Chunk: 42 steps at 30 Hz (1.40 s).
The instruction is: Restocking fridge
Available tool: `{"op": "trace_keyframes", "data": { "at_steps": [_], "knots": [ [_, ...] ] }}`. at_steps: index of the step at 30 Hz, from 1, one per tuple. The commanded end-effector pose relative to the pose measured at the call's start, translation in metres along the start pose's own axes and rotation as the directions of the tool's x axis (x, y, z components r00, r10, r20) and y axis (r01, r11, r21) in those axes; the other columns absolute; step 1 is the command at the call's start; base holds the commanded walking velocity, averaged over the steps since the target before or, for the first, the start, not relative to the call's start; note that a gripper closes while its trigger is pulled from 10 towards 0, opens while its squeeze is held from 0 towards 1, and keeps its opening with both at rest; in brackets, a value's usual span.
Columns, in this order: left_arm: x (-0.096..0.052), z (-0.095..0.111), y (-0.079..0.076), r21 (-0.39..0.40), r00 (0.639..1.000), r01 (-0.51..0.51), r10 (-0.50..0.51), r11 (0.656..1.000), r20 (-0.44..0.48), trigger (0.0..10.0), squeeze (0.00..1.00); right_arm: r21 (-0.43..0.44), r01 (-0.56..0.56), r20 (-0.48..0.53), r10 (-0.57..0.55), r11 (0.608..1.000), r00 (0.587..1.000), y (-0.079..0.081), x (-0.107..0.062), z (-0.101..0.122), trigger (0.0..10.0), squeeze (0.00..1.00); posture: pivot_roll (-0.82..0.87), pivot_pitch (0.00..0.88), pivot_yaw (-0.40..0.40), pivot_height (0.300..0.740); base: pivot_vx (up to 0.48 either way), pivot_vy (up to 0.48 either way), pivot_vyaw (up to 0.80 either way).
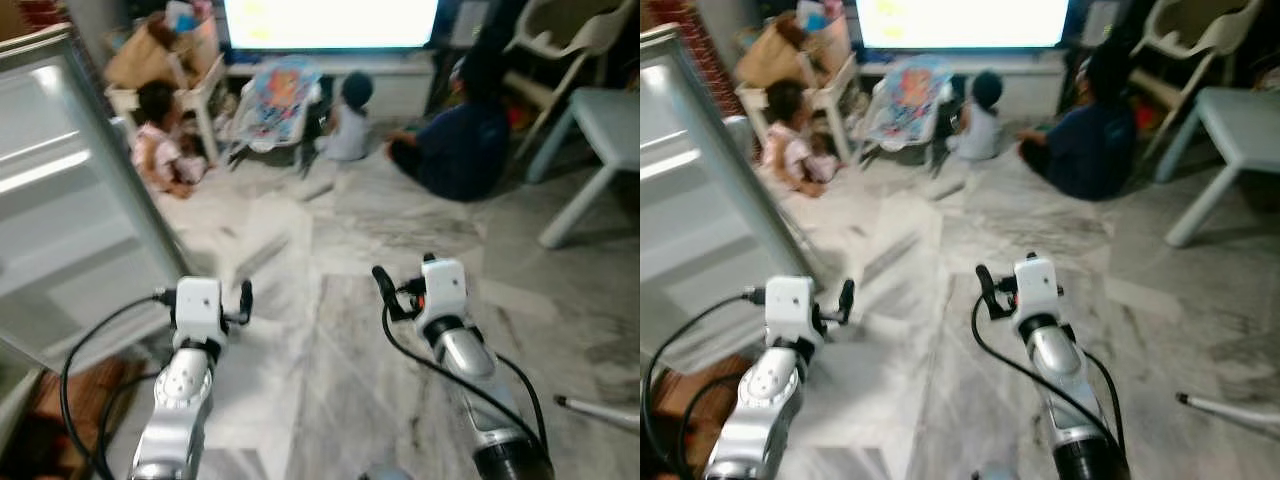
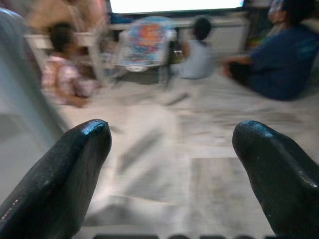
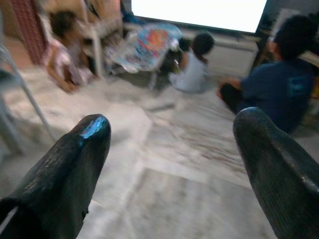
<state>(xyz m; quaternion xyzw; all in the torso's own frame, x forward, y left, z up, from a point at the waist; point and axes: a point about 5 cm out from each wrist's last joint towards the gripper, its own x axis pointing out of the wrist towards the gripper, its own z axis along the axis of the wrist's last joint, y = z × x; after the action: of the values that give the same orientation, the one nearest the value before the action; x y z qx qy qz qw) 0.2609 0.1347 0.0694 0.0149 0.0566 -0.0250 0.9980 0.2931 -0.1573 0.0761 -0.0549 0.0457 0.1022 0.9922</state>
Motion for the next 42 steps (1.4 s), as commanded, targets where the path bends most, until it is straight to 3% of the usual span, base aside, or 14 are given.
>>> {"op": "trace_keyframes", "data": {
  "at_steps": [1, 7, 11, 16, 17, 24, 31, 39, 42],
  "knots": [
    [-0.010, -0.008, 0.020, 0.033, 0.996, -0.082, 0.083, 0.996, -0.016, 10.0, 0.00, 0.005, -0.051, 0.003, 0.051, 0.999, 0.999, 0.012, 0.005, 0.002, 10.0, 0.00, 0.01, 0.039, -0.038, 0.740, 0.000, 0.000, 0.00],
    [-0.033, -0.022, 0.038, 0.079, 0.988, -0.146, 0.149, 0.986, -0.046, 10.0, 0.00, 0.002, -0.070, 0.000, 0.070, 0.998, 0.998, 0.014, 0.007, 0.001, 10.0, 0.00, 0.03, 0.039, -0.051, 0.740, 0.000, 0.000, 0.00],
    [-0.056, -0.028, 0.056, 0.118, 0.980, -0.178, 0.187, 0.977, -0.072, 10.0, 0.00, 0.017, 0.004, 0.003, -0.004, 1.000, 1.000, 0.000, -0.006, -0.005, 10.0, 0.00, 0.03, 0.045, -0.020, 0.740, 0.000, 0.000, 0.00],
    [-0.066, -0.031, 0.061, 0.139, 0.978, -0.173, 0.186, 0.975, -0.088, 10.0, 0.00, 0.014, 0.041, -0.009, -0.041, 0.999, 0.999, -0.008, -0.015, -0.011, 10.0, 0.00, 0.03, 0.049, -0.003, 0.740, 0.000, 0.000, 0.00],
    [-0.069, -0.032, 0.063, 0.154, 0.979, -0.162, 0.178, 0.975, -0.100, 10.0, 0.00, 0.010, 0.073, -0.022, -0.073, 0.997, 0.997, -0.015, -0.023, -0.015, 10.0, 0.00, 0.01, 0.048, 0.014, 0.740, 0.000, 0.000, 0.00],
    [-0.058, -0.024, 0.059, 0.158, 0.986, -0.126, 0.141, 0.979, -0.085, 10.0, 0.00, -0.005, 0.115, -0.023, -0.115, 0.993, 0.993, -0.023, -0.034, -0.017, 10.0, 0.00, -0.02, 0.047, 0.040, 0.740, 0.000, 0.000, 0.00],
    [-0.060, -0.027, 0.058, 0.149, 0.987, -0.105, 0.121, 0.983, -0.105, 10.0, 0.00, -0.008, 0.154, -0.032, -0.154, 0.988, 0.988, -0.031, -0.041, -0.017, 10.0, 0.00, -0.05, 0.065, 0.076, 0.740, 0.000, 0.000, 0.00],
    [-0.051, -0.023, 0.041, 0.104, 0.995, 0.002, 0.009, 0.995, -0.103, 10.0, 0.00, -0.001, 0.134, -0.029, -0.134, 0.991, 0.991, -0.019, -0.040, -0.014, 10.0, 0.00, -0.07, 0.088, 0.087, 0.740, 0.000, 0.000, -0.62],
    [-0.042, -0.017, 0.044, 0.095, 0.997, -0.020, 0.027, 0.995, -0.079, 10.0, 0.00, 0.000, 0.120, -0.014, -0.120, 0.993, 0.993, -0.016, -0.033, -0.010, 10.0, 0.00, -0.07, 0.077, 0.077, 0.740, 0.000, 0.000, -0.80]
  ]
}}
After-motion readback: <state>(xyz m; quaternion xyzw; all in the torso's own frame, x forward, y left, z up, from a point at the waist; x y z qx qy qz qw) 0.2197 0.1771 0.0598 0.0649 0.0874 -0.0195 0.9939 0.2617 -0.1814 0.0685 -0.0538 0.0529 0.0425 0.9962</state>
